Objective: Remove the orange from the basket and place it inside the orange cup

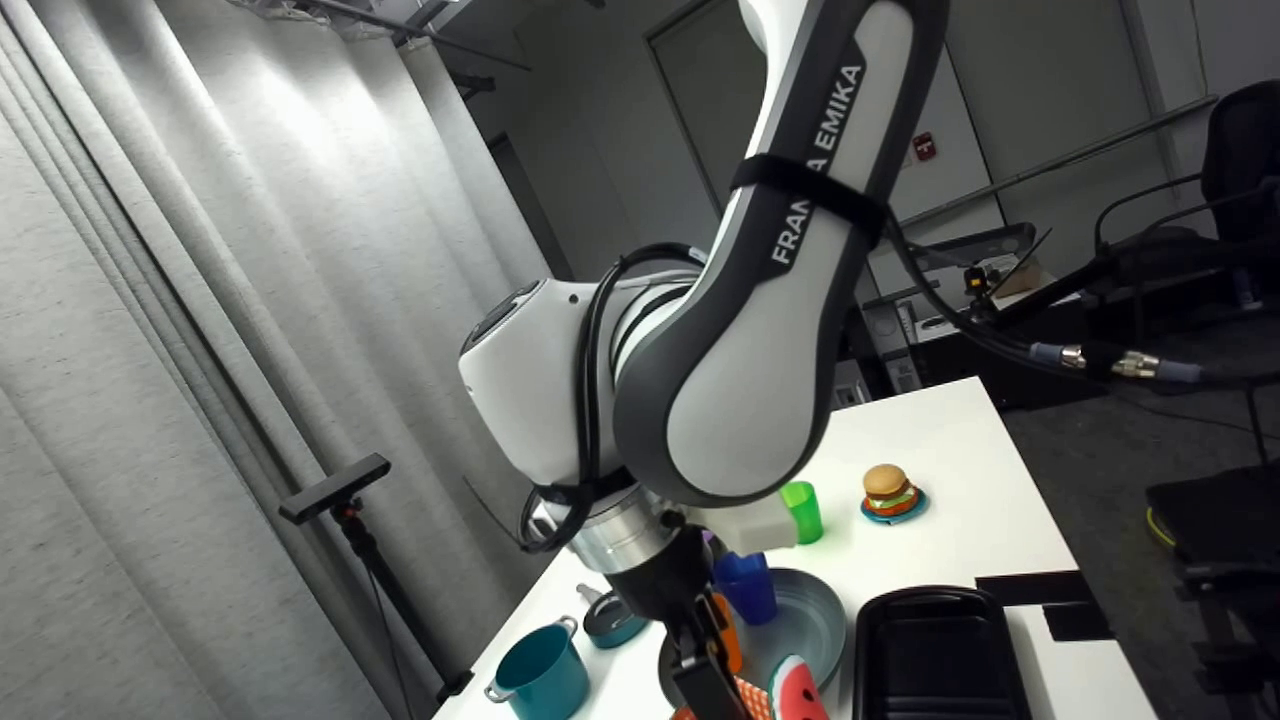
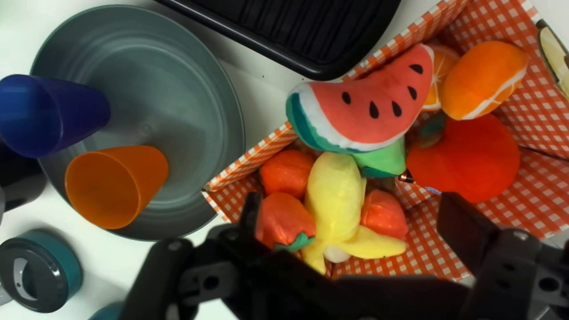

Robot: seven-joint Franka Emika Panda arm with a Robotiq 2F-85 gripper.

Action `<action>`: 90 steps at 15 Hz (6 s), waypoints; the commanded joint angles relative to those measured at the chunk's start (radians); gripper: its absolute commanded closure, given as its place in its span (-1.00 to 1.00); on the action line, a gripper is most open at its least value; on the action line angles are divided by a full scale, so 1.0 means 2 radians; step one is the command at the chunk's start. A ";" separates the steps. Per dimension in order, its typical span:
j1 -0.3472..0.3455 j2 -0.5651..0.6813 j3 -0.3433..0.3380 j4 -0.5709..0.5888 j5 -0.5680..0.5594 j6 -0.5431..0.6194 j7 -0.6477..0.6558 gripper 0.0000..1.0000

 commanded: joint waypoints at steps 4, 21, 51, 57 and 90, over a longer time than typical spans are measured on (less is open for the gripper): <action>0.012 0.017 -0.013 0.000 0.001 0.016 0.014 -1.00; 0.028 0.134 -0.060 0.105 0.005 0.051 0.068 -1.00; 0.095 0.167 -0.119 0.120 -0.005 0.027 0.262 -1.00; 0.094 0.170 -0.123 0.132 -0.003 0.032 0.266 -1.00; 0.146 0.208 -0.165 0.167 -0.094 0.029 0.397 -0.95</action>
